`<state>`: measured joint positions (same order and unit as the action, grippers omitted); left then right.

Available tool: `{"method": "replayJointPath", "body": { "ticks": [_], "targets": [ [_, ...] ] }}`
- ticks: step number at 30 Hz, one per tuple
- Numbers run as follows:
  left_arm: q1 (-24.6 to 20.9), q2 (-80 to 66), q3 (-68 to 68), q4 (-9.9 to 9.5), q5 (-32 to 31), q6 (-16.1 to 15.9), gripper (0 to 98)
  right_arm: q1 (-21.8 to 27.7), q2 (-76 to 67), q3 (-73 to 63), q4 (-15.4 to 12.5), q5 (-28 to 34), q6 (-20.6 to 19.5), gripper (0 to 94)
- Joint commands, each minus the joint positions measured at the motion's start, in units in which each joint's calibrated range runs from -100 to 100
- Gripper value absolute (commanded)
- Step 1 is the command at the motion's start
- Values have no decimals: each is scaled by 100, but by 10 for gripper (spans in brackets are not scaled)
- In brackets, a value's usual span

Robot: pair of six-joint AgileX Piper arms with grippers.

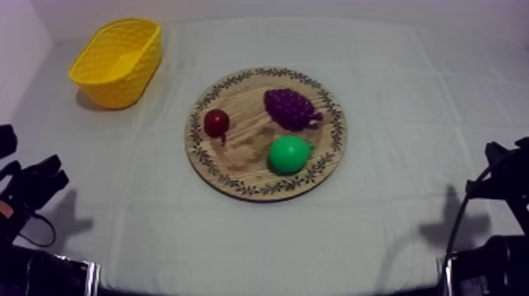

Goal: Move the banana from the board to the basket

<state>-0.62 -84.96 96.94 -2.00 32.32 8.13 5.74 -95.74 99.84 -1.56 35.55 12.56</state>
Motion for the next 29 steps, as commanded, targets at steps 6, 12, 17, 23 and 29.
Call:
{"method": "replayJointPath", "body": {
  "ticks": [6,12,17,23,29],
  "targets": [
    [28,-542,158,115,227,-182,1,0,-1,5,2,2,1,4],
    [55,-1052,125,113,466,-207,1,0,-1,5,2,2,1,4],
    [64,-1390,125,107,504,-104,1,0,-1,5,2,2,1,4],
    [65,-1468,127,105,510,127,1,0,-1,5,2,2,1,4],
    [66,-1477,215,32,244,353,1,0,-1,5,2,2,-2,4]
  ]
}}
